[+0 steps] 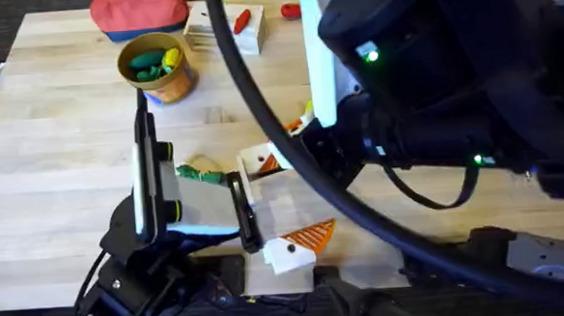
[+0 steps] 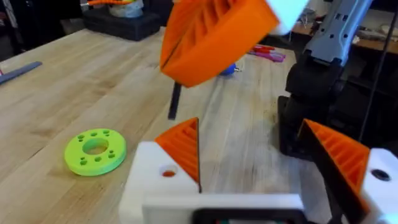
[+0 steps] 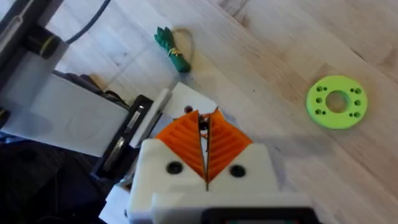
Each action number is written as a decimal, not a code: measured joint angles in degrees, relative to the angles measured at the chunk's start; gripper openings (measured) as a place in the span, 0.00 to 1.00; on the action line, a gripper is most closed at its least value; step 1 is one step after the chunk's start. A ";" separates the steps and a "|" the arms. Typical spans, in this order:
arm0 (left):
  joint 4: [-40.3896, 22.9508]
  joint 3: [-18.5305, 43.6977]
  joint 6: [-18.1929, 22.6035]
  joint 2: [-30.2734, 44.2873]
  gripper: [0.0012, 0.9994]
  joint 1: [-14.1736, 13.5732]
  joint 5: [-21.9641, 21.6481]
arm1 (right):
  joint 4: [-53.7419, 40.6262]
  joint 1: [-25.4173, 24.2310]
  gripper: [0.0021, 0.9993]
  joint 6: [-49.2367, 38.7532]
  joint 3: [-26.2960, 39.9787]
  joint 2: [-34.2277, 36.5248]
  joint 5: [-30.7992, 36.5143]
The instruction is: Pick up the gripper from the table and insert it into the empty holder that is missing its gripper. Then pick up a screw, insert it into the mounting hole, and use the screwdriver to tighten it. Finally, clean up the table by picking up the vegetable and placing it into the bucket.
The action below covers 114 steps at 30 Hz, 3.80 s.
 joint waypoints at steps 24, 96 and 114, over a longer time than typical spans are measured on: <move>0.00 0.00 0.21 0.01 0.99 0.00 0.00 | 2.30 1.55 0.00 1.45 0.00 5.26 -1.15; -0.07 0.00 -0.23 0.01 0.99 0.02 -0.09 | 2.27 1.09 0.00 1.52 0.37 8.24 -3.06; -0.04 0.00 -0.13 -0.01 0.99 0.02 0.15 | 2.15 -0.03 0.87 1.54 0.37 7.57 -2.14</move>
